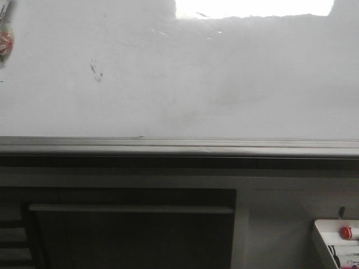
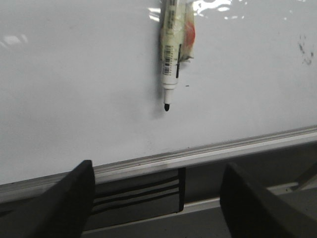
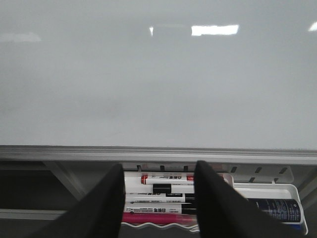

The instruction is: Write number 2 on whiteboard

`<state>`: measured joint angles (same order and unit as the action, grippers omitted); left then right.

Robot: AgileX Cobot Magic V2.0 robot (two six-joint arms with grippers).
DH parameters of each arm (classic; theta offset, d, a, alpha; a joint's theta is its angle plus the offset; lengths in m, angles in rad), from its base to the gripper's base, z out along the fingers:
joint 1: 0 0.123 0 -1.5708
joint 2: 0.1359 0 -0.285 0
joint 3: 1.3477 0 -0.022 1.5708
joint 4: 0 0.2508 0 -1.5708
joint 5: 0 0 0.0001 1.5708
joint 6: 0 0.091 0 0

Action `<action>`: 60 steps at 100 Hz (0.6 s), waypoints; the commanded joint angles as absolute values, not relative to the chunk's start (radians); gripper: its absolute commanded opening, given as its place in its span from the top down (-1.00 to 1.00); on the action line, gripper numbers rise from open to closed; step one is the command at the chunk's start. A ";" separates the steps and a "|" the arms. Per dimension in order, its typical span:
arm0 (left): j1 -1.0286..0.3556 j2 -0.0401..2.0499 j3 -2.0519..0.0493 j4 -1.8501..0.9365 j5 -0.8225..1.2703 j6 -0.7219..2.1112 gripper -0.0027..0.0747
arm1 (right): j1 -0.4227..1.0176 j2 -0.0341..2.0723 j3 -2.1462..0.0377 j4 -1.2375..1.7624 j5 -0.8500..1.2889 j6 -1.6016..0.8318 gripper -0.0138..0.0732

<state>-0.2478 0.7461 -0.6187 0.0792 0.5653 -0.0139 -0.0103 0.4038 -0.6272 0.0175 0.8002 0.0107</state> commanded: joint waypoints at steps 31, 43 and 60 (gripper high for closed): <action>-0.272 1.077 -0.807 0.120 0.398 -0.011 -0.34 | -0.015 0.419 -0.652 0.018 0.725 0.000 0.01; -0.254 1.130 -0.848 0.103 0.389 -0.016 -0.34 | -0.015 0.419 -0.652 0.018 0.733 0.000 0.01; -0.265 1.186 -0.873 0.084 0.363 -0.016 -0.34 | -0.015 0.419 -0.652 0.018 0.733 0.000 0.01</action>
<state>-0.2585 1.1811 -0.8293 0.0952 0.4350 -0.0110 -0.0103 0.4038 -0.6272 0.0197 0.8002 0.0090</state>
